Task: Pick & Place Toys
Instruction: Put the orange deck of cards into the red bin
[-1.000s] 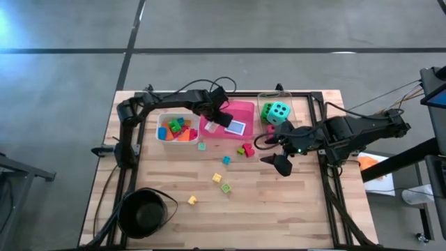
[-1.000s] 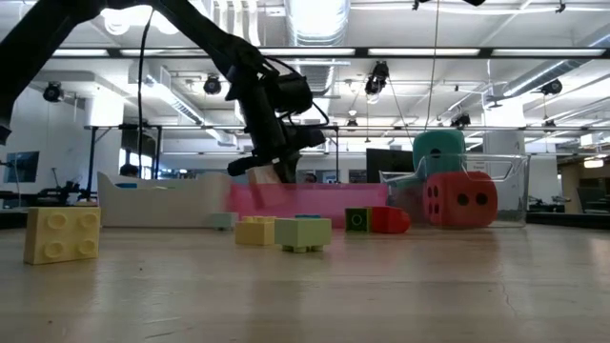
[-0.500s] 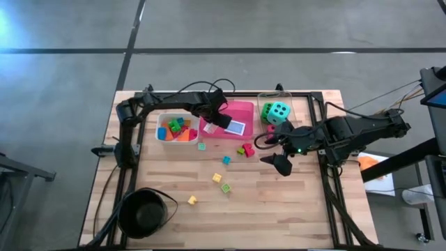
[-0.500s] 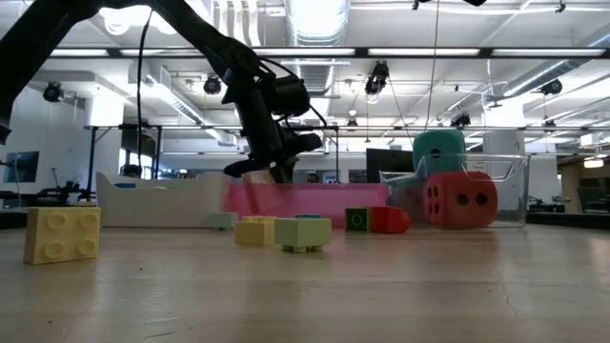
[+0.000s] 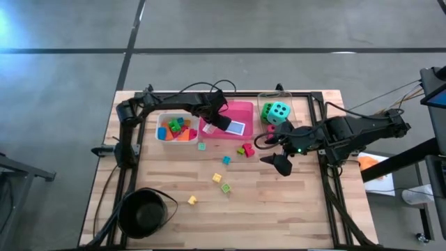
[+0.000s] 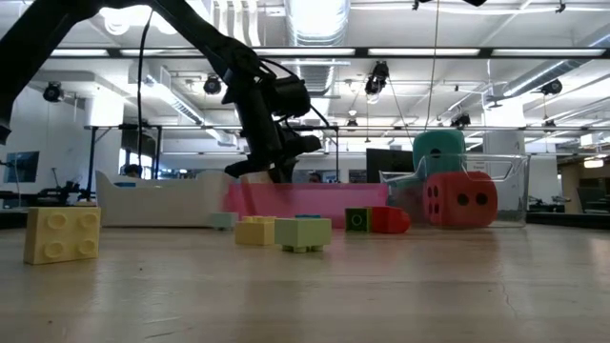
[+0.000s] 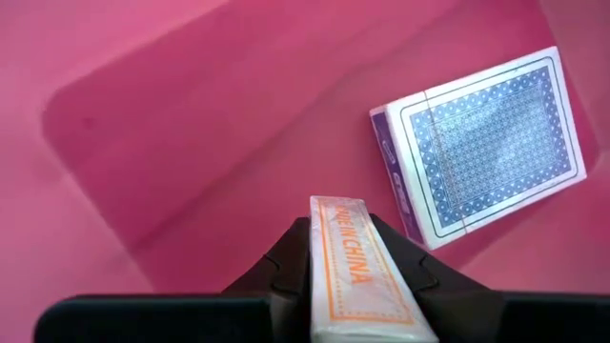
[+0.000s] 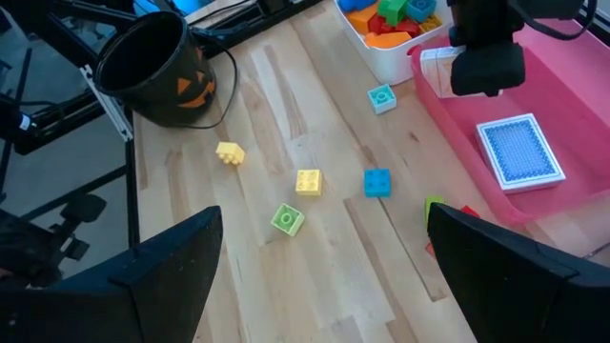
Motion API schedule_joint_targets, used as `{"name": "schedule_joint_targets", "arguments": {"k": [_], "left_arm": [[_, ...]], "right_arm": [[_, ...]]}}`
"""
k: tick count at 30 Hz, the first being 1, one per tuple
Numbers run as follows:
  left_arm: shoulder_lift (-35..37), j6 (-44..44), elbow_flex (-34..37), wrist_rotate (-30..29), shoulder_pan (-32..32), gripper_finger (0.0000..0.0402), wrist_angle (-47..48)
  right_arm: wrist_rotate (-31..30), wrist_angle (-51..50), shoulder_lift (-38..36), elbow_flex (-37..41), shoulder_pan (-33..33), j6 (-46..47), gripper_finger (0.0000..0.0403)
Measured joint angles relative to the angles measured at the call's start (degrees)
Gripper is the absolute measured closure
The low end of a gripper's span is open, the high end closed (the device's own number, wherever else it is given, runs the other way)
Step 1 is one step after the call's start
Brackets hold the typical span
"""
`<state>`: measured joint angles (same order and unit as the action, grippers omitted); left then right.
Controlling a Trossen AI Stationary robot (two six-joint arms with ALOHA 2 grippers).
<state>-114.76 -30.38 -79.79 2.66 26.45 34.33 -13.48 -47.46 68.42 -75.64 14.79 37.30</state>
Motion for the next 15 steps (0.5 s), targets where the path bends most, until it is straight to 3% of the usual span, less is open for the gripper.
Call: {"name": "schedule_joint_targets", "arguments": {"k": [3,10,15], "left_arm": [[-0.04,-0.06,-0.02,-1.23,-0.38,0.0329,-0.04],[-0.11,2.3,-0.02,-1.37,-0.87,0.0225,-0.16],[0.08,2.32,-0.04,-0.68,-0.91,0.0198,-0.44]], "right_arm": [[-0.01,0.0,0.0,0.0,0.0,0.0,0.0041],[-0.01,-0.04,0.0,0.0,0.0,-0.19,0.0041],[-0.01,-0.06,0.0,0.0,-0.02,-0.39,0.0041]]}}
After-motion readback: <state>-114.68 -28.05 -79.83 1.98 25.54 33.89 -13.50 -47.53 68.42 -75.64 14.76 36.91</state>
